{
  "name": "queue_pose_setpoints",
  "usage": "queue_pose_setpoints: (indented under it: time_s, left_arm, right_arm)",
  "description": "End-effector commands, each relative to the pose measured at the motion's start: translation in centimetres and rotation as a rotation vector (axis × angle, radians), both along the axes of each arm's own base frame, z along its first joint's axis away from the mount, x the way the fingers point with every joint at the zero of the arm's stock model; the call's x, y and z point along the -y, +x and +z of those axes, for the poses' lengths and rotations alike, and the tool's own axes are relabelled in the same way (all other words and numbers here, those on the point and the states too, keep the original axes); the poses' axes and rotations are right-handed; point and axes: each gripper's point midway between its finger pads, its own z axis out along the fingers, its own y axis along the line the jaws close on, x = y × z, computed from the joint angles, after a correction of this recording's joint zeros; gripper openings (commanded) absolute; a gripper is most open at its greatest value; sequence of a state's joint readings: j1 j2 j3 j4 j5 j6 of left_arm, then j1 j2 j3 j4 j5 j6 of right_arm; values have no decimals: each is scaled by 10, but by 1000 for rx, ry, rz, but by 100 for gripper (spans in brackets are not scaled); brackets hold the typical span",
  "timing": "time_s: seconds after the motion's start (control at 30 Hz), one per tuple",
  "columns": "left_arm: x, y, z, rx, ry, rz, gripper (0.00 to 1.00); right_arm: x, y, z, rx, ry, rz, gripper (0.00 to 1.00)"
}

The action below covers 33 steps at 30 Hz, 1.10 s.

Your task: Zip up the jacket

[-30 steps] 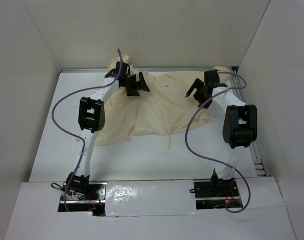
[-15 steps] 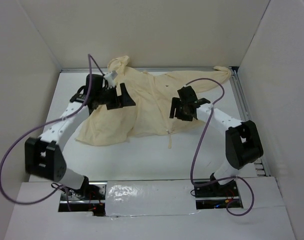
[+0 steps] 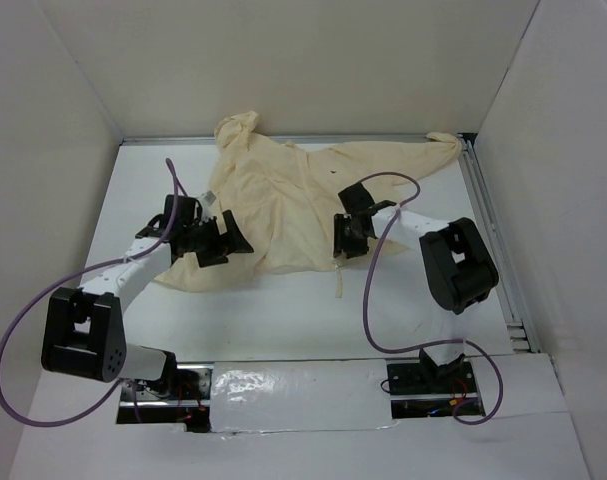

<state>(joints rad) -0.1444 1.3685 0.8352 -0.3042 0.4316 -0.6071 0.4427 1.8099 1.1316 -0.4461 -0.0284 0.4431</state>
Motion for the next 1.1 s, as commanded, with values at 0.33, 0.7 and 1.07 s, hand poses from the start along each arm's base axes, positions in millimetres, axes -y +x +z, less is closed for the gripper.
queue_pose_setpoints:
  time_s: [0.33,0.7,1.07]
  left_arm:
    - [12,6,9,54,-43,-45,99]
    - [84,-44,67,307,-215,-435,99]
    - [145,-36,71,515,-249,-712,99]
  right_arm:
    - [-34,-10,57,106,181,57,0]
    - [-71,-33,120,281,508,178,0]
    - [-72,-55,199,519,665,292,0]
